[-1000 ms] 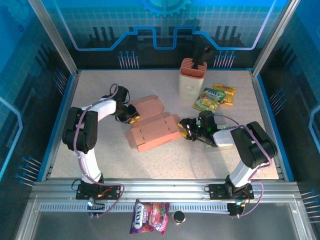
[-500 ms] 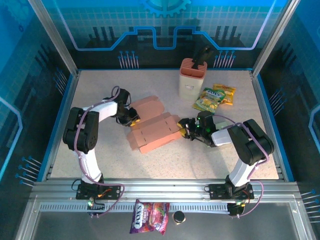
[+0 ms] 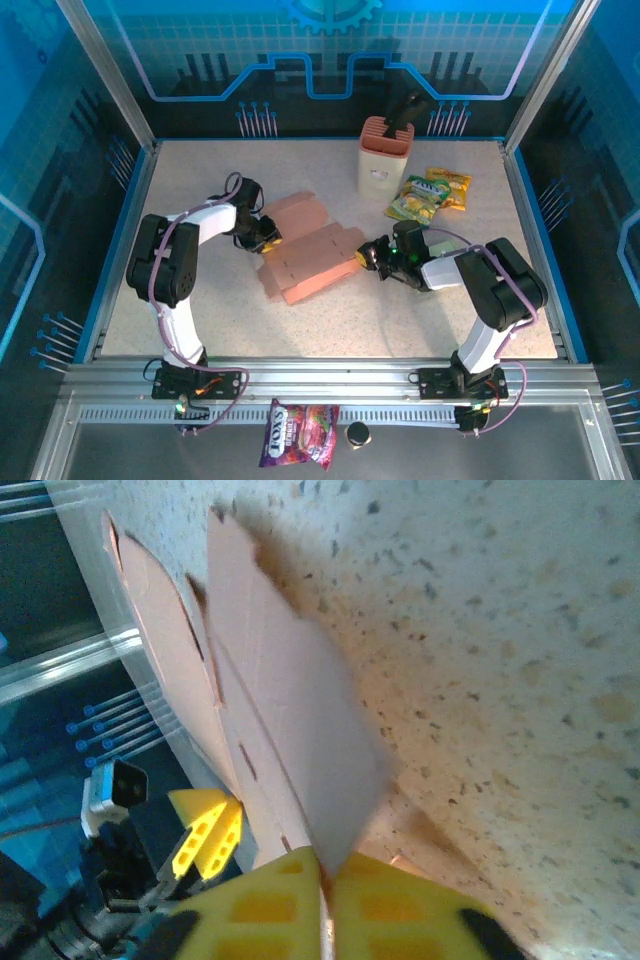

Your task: Fold the paper box

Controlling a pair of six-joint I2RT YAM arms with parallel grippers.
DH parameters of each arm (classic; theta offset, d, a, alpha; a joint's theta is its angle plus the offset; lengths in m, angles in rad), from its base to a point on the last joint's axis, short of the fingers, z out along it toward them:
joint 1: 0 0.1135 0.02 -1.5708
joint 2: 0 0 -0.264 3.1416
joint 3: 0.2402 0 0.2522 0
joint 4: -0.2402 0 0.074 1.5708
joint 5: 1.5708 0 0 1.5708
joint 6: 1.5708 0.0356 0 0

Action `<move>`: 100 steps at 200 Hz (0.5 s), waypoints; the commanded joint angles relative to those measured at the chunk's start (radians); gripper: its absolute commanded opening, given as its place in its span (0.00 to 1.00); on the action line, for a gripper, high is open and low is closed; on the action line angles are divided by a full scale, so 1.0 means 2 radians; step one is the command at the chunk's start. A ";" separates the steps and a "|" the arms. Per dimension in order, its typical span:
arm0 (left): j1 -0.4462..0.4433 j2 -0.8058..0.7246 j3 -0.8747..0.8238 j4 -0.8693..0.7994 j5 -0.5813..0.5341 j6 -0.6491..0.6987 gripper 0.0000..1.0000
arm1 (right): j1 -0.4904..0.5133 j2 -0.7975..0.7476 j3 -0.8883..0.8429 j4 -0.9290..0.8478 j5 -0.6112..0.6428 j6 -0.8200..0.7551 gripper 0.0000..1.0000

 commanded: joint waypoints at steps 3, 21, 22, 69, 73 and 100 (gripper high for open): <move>-0.017 -0.057 -0.002 -0.017 -0.041 0.041 0.33 | 0.005 -0.024 0.018 -0.057 0.017 -0.006 0.00; -0.054 -0.115 -0.001 -0.021 -0.075 0.104 0.39 | 0.005 -0.053 0.045 -0.131 0.026 -0.016 0.00; -0.057 -0.118 -0.001 -0.020 -0.076 0.109 0.39 | 0.005 -0.054 0.047 -0.136 0.026 -0.017 0.00; -0.225 -0.279 -0.083 -0.028 -0.106 0.304 0.44 | -0.001 -0.067 0.152 -0.344 0.018 -0.033 0.00; -0.242 -0.294 -0.094 -0.028 -0.118 0.310 0.45 | -0.001 -0.067 0.162 -0.351 0.018 -0.032 0.00; -0.329 -0.351 -0.130 -0.049 -0.218 0.338 0.53 | -0.003 -0.059 0.208 -0.416 0.012 -0.020 0.00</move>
